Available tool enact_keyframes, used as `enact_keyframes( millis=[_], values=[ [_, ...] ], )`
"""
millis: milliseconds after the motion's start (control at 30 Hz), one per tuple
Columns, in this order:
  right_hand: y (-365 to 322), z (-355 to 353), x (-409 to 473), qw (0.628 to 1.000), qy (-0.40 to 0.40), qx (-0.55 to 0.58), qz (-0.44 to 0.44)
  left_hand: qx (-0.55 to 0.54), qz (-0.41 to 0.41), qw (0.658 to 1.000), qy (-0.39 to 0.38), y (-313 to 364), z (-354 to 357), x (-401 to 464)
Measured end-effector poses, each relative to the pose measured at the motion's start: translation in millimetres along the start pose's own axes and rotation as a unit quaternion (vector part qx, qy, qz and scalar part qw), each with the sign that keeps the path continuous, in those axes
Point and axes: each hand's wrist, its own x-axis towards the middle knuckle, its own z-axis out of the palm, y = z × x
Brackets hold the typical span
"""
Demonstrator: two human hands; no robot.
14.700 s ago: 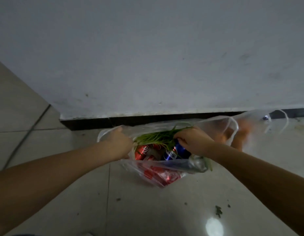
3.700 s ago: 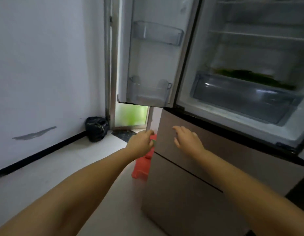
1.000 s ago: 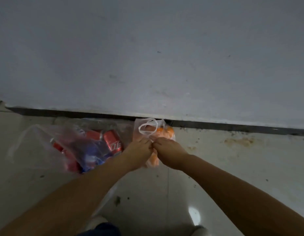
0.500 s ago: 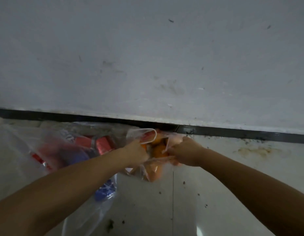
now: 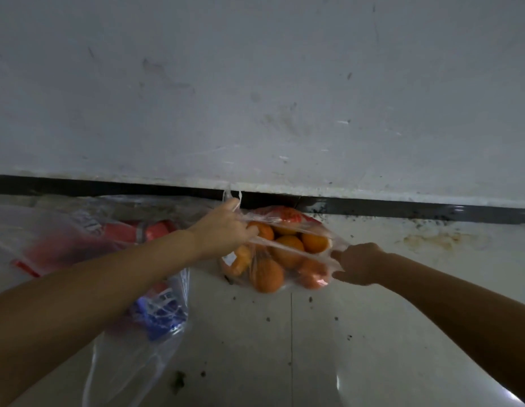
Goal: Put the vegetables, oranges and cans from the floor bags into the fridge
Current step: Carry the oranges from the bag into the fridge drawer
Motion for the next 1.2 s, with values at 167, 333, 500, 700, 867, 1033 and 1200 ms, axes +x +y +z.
enact_keyframes(
  millis=[167, 333, 500, 700, 867, 1033, 1200],
  values=[
    [5, 16, 2, 0.997, -0.068, 0.017, -0.034, 0.011, 0.063, 0.993, 0.094, 24, -12, -19],
    [-3, 16, 5, 0.984, -0.137, 0.116, -0.019, -0.067, 0.16, 0.984, -0.023, 62, 15, -52],
    [-11, 5, 3, 0.962, -0.061, 0.268, 0.003, -0.043, 0.103, 0.99, -0.08, 74, 41, -60],
    [-23, 25, -4, 0.951, -0.142, 0.275, 0.025, -0.089, 0.05, 0.974, -0.201, 76, 51, -69],
    [-3, 11, 8, 0.923, -0.05, 0.375, 0.07, -0.292, -0.113, 0.931, -0.19, 61, 51, -67],
    [1, -6, 14, 0.814, 0.039, 0.563, 0.139, -0.442, -0.391, 0.807, -0.006, 46, 48, -50],
    [-23, -19, 25, 0.769, 0.026, 0.622, 0.145, -0.519, -0.522, 0.67, -0.094, 33, 39, -7]
  ],
)
